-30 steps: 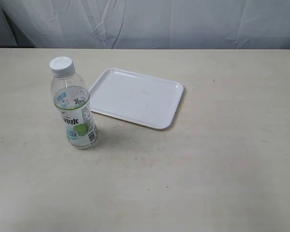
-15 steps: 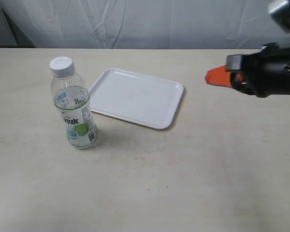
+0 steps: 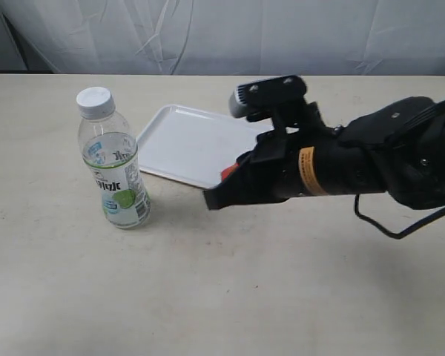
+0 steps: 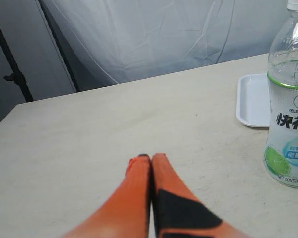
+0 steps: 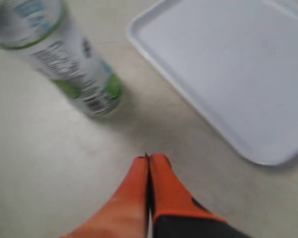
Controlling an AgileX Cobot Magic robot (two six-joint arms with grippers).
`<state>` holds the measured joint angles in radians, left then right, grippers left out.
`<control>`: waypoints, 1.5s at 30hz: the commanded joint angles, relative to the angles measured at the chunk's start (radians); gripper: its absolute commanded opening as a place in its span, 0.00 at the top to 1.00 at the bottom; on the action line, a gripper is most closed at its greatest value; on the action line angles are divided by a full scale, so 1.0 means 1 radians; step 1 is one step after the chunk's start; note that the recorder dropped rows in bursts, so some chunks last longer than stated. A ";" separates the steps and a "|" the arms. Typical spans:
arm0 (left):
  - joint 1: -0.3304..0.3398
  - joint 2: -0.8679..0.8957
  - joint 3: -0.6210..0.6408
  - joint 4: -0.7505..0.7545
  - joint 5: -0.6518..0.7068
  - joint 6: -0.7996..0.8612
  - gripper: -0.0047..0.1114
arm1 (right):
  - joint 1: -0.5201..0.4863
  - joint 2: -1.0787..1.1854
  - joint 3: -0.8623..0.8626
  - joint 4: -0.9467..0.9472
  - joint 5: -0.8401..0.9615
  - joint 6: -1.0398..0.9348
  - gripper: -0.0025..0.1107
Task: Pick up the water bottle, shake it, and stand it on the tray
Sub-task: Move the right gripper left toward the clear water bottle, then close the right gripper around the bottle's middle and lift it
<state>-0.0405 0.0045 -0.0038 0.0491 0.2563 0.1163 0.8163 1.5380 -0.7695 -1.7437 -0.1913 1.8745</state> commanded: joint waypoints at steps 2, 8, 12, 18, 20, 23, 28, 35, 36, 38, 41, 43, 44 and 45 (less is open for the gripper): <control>0.000 -0.005 0.004 -0.009 -0.009 -0.003 0.96 | 0.052 0.019 -0.045 -0.001 -0.044 -0.046 0.98; 0.000 -0.005 0.004 -0.006 -0.009 -0.003 0.96 | 0.056 0.024 -0.056 0.035 -0.008 -0.044 0.98; 0.000 -0.005 0.004 -0.006 -0.009 -0.003 0.96 | 0.056 0.024 -0.056 0.063 -0.027 -0.049 0.98; 0.000 -0.005 0.004 -0.006 -0.009 -0.003 0.96 | 0.056 0.026 -0.065 0.074 -0.073 -0.215 0.94; 0.000 -0.005 0.004 -0.006 -0.009 -0.003 0.96 | 0.056 0.033 -0.085 0.076 -0.095 -0.243 0.84; 0.000 -0.005 0.004 -0.006 -0.009 -0.003 0.96 | 0.058 0.064 -0.129 0.078 -0.107 -0.261 0.56; 0.000 -0.005 0.004 -0.006 -0.009 -0.003 0.96 | 0.064 0.152 -0.204 0.078 -0.105 -0.261 0.08; 0.000 -0.005 0.004 -0.006 -0.009 -0.003 0.96 | 0.133 0.262 -0.298 0.069 -0.085 -0.271 0.06; 0.000 -0.005 0.004 -0.006 -0.009 -0.003 0.96 | 0.151 0.288 -0.322 0.069 -0.069 -0.271 0.06; 0.000 -0.005 0.004 -0.006 -0.009 -0.003 0.96 | 0.173 0.309 -0.355 0.069 -0.022 -0.275 0.06; 0.000 -0.005 0.004 -0.006 -0.009 -0.003 0.96 | 0.181 0.329 -0.389 0.073 0.024 -0.275 0.06; 0.000 -0.005 0.004 -0.006 -0.009 -0.003 0.96 | 0.181 0.363 -0.437 0.078 0.031 -0.275 0.06; 0.000 -0.005 0.004 -0.006 -0.009 -0.003 0.96 | 0.181 0.378 -0.453 0.078 0.030 -0.275 0.06; 0.000 -0.005 0.004 -0.006 -0.009 -0.003 0.96 | 0.181 0.392 -0.471 0.078 0.030 -0.275 0.06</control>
<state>-0.0405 0.0045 -0.0038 0.0491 0.2563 0.1163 0.9942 1.9092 -1.2129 -1.6690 -0.1711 1.6070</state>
